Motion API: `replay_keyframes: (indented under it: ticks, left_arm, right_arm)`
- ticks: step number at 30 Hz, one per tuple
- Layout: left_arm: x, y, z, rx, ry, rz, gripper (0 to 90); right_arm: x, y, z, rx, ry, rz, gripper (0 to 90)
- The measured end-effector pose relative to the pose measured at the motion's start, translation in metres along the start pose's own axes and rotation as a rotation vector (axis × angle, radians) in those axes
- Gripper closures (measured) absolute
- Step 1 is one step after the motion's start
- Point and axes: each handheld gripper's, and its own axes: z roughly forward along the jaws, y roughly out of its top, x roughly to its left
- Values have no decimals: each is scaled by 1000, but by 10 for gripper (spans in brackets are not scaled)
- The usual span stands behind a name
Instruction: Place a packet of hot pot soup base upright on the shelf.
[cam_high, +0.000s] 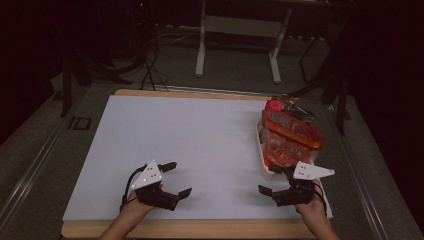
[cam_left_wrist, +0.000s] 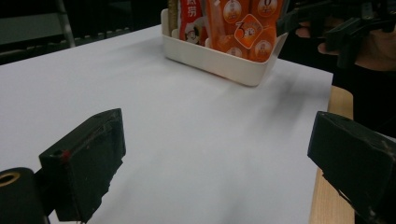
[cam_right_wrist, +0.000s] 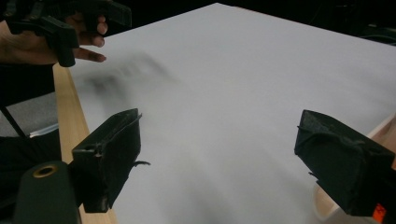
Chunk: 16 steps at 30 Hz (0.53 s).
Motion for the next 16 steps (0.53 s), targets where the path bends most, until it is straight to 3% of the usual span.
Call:
replay_keyframes:
  ticks: [16]
  left_arm:
    - [2,-2,0,-11,8,-18,48]
  right_arm:
    - [-2,0,4,-28,9,-43,132]
